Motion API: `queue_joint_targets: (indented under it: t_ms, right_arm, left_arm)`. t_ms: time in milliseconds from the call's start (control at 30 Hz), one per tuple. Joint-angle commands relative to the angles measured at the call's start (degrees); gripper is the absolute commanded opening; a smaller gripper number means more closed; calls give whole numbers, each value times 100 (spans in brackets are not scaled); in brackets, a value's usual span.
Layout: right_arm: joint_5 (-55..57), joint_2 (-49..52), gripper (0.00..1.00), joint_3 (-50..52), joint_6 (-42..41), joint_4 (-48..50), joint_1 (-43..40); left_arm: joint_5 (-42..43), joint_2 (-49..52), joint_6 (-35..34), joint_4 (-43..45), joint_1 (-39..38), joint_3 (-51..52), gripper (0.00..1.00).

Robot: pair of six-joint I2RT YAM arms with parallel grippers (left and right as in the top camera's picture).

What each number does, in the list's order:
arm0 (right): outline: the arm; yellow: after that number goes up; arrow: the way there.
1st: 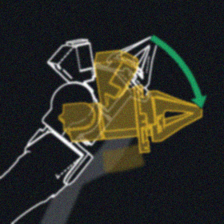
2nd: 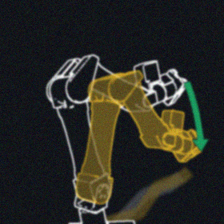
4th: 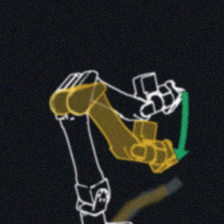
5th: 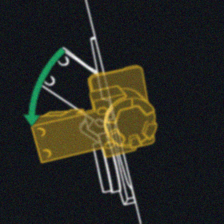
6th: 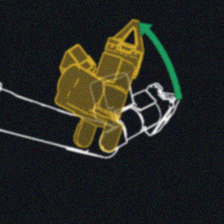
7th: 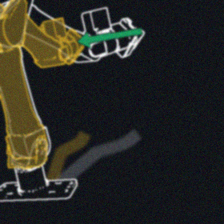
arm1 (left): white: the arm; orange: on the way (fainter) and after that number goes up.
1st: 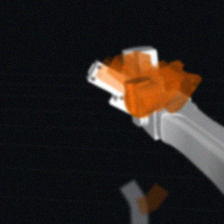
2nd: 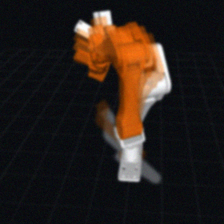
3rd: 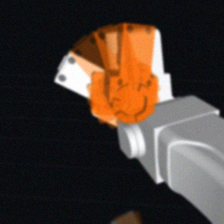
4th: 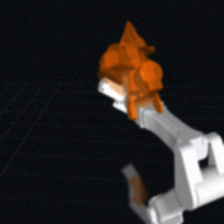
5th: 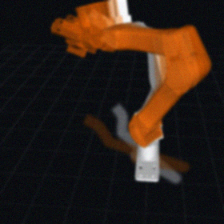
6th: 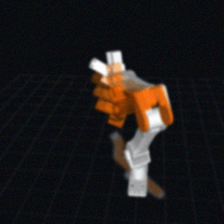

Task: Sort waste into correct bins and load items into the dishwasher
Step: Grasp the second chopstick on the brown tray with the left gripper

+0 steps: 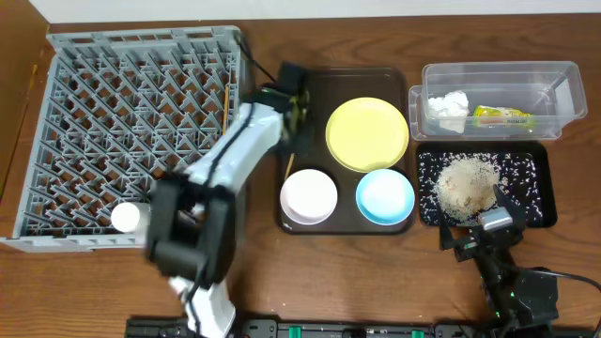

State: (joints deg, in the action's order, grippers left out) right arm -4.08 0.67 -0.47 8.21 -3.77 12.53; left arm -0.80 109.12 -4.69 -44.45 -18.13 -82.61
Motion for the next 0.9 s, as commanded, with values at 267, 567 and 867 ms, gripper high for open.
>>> queue_joint_targets:
  t_ms: [267, 567, 867]
  right_arm:
    - [-2, -37, 99, 15, 63, -11, 50]
    - [-2, -37, 99, 15, 66, -11, 50]
    - [-2, -37, 99, 15, 63, -11, 50]
  left_arm:
    - [968, -1008, 118, -138, 699, -179, 35]
    - [894, 146, 164, 549, 289, -162, 38]
    - [896, 1075, 162, 813, 197, -162, 33]
